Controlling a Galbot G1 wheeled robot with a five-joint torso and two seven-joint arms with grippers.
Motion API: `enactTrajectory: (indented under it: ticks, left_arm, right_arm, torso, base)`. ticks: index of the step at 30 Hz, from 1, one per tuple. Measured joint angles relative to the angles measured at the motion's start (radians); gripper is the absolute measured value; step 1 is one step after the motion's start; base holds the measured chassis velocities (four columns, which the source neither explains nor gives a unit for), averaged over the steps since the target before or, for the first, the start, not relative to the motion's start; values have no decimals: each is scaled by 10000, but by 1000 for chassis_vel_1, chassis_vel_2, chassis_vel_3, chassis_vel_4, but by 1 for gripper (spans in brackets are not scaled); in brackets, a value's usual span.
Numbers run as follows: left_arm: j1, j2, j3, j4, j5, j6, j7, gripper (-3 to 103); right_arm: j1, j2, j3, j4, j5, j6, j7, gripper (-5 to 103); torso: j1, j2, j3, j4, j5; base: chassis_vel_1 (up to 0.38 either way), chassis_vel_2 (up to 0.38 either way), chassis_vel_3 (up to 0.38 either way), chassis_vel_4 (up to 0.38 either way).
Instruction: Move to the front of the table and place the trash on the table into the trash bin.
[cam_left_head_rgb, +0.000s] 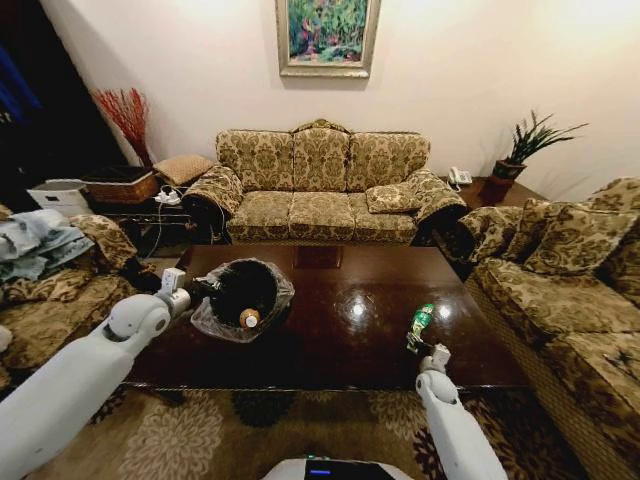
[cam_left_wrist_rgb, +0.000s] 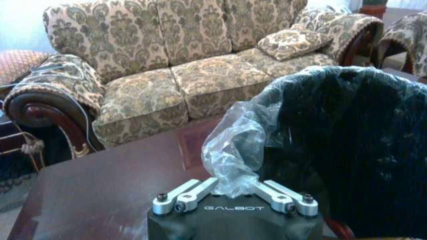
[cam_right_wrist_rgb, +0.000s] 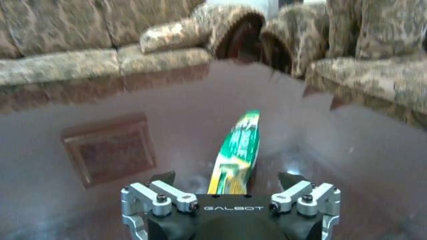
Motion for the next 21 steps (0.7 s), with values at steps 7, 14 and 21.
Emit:
enactTrajectory:
  ticks: [7,14,21]
  left_arm:
    - [44,-33,0,-33,7,-172,22,0]
    - [48,-108,33,27,35,-290,61,0]
    - [20,-117,77,63,51,-388,76,0]
  right_arm:
    - [557,82,-258,-1192,433,1,143,92]
    - [604,17,-284,-1173,413,30,-50,71]
    - [626,17,-277,-1214,417,15,-55,48]
  torso:
    - [0,0,0,-1,5]
    - [0,1,0,-1,1]
    - [0,1,0,-2,1]
  base:
    - [0,0,0,0]
    - [0,0,0,0]
    - [0,0,0,0]
